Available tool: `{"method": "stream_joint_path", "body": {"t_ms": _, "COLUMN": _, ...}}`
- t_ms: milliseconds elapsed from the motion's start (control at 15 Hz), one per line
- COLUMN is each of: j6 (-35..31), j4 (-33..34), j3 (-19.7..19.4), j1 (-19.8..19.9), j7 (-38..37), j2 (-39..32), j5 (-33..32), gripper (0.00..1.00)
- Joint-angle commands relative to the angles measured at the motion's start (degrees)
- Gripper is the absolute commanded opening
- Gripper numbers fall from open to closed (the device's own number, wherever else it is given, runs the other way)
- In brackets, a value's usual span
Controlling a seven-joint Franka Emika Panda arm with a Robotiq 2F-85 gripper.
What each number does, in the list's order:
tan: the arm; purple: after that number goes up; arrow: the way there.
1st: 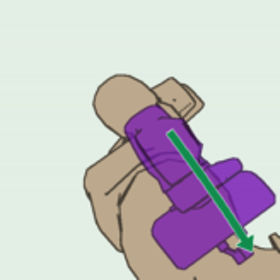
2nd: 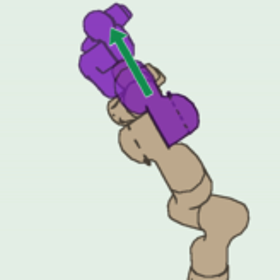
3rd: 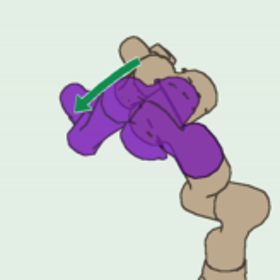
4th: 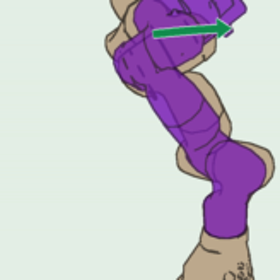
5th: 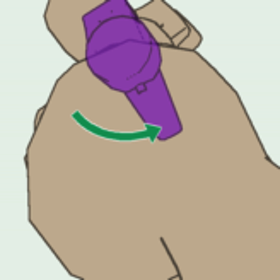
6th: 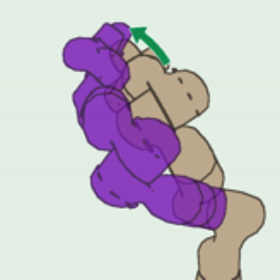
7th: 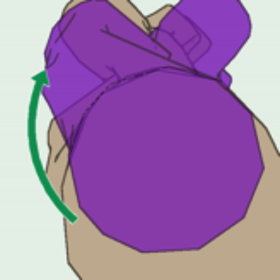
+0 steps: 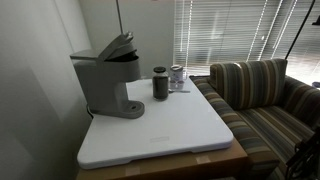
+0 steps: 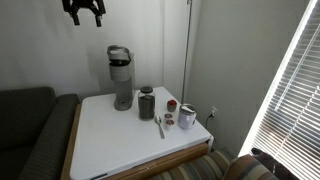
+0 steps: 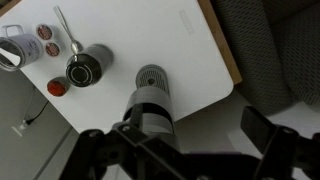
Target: Close the lid on the coffee machine
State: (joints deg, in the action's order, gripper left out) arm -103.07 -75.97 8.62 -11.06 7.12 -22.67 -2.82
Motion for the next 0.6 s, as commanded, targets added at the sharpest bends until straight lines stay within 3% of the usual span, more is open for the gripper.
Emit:
{"method": "stream_joint_path", "body": {"t_ms": 0, "j6": 1.03, "j4": 1.87, "j3": 0.0, "j1": 0.0, "j7": 0.38, "j2": -1.48, "j5": 0.0, "gripper": 1.0}}
{"method": "stream_joint_path", "body": {"t_ms": 267, "j6": -0.82, "j4": 3.2, "j3": -0.1, "j1": -0.1, "j7": 1.12, "j2": -2.9, "j5": -0.7, "gripper": 1.0}}
{"method": "stream_joint_path", "body": {"t_ms": 533, "j6": -3.04, "j4": 8.08, "j3": 0.28, "j1": -0.14, "j7": 6.42, "j2": -7.46, "j5": -1.02, "gripper": 1.0}}
